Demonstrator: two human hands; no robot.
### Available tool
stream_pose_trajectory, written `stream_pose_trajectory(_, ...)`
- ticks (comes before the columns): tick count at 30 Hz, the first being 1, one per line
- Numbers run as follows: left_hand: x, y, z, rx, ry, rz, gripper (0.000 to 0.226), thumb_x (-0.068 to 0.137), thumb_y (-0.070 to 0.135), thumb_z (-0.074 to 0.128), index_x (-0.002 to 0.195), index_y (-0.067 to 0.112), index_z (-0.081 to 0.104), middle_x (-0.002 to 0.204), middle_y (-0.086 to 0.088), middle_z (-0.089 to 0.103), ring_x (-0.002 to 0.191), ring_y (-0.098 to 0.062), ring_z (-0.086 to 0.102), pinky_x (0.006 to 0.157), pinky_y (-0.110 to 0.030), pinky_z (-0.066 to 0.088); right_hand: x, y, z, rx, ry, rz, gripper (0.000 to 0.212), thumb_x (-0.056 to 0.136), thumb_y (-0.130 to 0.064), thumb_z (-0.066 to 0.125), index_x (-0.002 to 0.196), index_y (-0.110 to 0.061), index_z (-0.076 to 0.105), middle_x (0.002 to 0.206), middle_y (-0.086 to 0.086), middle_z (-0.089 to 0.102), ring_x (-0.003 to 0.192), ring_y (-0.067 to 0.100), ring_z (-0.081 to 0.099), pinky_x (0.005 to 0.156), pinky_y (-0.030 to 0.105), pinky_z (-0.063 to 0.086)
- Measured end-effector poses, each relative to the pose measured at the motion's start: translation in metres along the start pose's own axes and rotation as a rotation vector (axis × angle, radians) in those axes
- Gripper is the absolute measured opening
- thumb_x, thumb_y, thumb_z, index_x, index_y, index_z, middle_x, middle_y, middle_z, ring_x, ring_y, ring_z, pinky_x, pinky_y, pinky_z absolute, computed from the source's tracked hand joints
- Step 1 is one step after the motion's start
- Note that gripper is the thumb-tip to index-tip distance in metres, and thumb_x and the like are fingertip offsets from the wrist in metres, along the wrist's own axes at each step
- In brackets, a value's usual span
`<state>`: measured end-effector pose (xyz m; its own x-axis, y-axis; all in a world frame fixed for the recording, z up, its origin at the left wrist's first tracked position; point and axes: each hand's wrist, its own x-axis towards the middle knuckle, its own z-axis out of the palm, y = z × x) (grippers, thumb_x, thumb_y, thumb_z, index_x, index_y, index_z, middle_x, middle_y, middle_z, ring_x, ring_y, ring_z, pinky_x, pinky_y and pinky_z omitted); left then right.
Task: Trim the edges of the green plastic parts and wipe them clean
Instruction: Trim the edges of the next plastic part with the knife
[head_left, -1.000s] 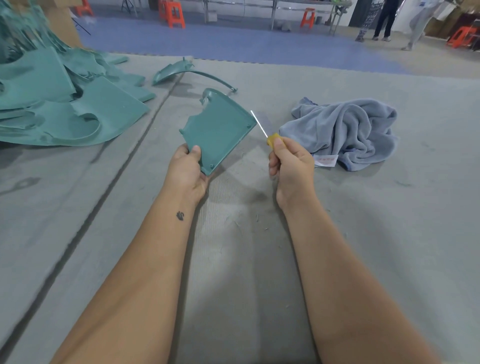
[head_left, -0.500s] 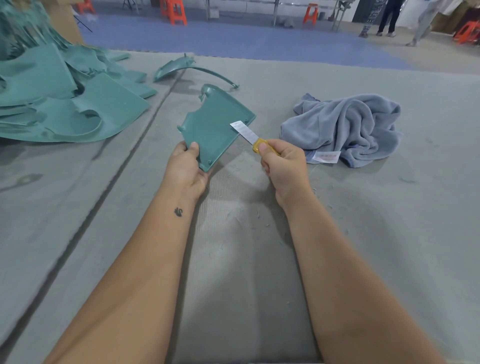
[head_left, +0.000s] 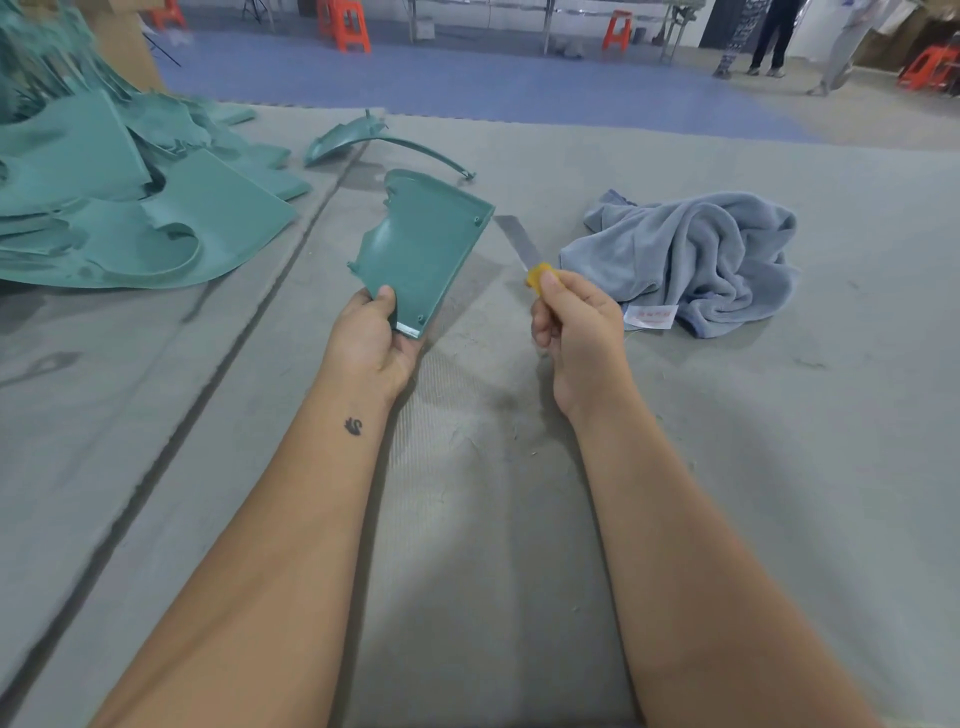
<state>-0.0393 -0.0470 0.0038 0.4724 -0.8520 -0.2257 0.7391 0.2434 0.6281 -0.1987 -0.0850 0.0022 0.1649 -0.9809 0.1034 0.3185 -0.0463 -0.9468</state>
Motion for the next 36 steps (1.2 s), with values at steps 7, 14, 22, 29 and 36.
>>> stream_pose_trajectory(7,-0.001,0.002,-0.002,0.021,-0.068,-0.014,0.022,0.102,-0.001,0.035,0.102,0.006,0.056,0.099,-0.013,0.067,0.083,-0.022,0.067,0.065,-0.031,0.06,0.0,-0.003,-0.001,0.34,-0.108,0.055,0.01,0.097,-0.007,0.054,0.091,-0.012,0.061,0.079,0.006,0.072,0.061,0.011,0.062,0.059,0.02,0.049)
stream_pose_trajectory(14,-0.006,0.003,0.0,0.051,-0.131,-0.009,0.025,0.098,-0.009,0.037,0.1,0.005,0.058,0.093,-0.012,0.069,0.07,-0.018,0.071,0.064,-0.027,0.059,0.001,-0.006,0.007,0.139,-0.122,0.138,0.022,0.095,0.0,0.04,0.08,-0.016,0.039,0.057,0.002,0.055,0.042,0.011,0.033,0.044,0.022,0.024)
stream_pose_trajectory(22,-0.005,0.005,0.0,-0.11,-0.135,-0.052,0.027,0.104,0.004,0.031,0.116,0.003,0.054,0.105,-0.012,0.069,0.083,-0.023,0.068,0.074,-0.034,0.058,-0.005,-0.002,0.019,-0.308,-0.328,0.152,0.036,0.103,-0.021,0.04,0.071,-0.012,0.054,0.048,-0.007,0.037,0.039,0.004,0.029,0.04,0.016,0.022)
stream_pose_trajectory(29,-0.008,0.006,-0.001,-0.186,-0.137,-0.108,0.029,0.103,0.003,0.028,0.108,0.0,0.056,0.081,-0.015,0.073,0.068,-0.024,0.072,0.055,-0.033,0.059,-0.016,0.002,0.023,-0.499,-0.46,0.033,0.028,0.099,-0.015,0.053,0.071,-0.014,0.055,0.041,-0.003,0.049,0.034,0.006,0.036,0.039,0.015,0.03)
stream_pose_trajectory(36,-0.003,0.007,-0.001,-0.184,-0.116,-0.092,0.03,0.103,0.001,0.028,0.098,-0.002,0.058,0.082,-0.013,0.07,0.082,-0.022,0.065,0.098,-0.036,0.049,-0.014,0.002,0.021,-0.49,-0.504,0.056,0.026,0.098,-0.009,0.054,0.072,-0.011,0.06,0.039,-0.01,0.043,0.036,0.001,0.035,0.041,0.01,0.029)
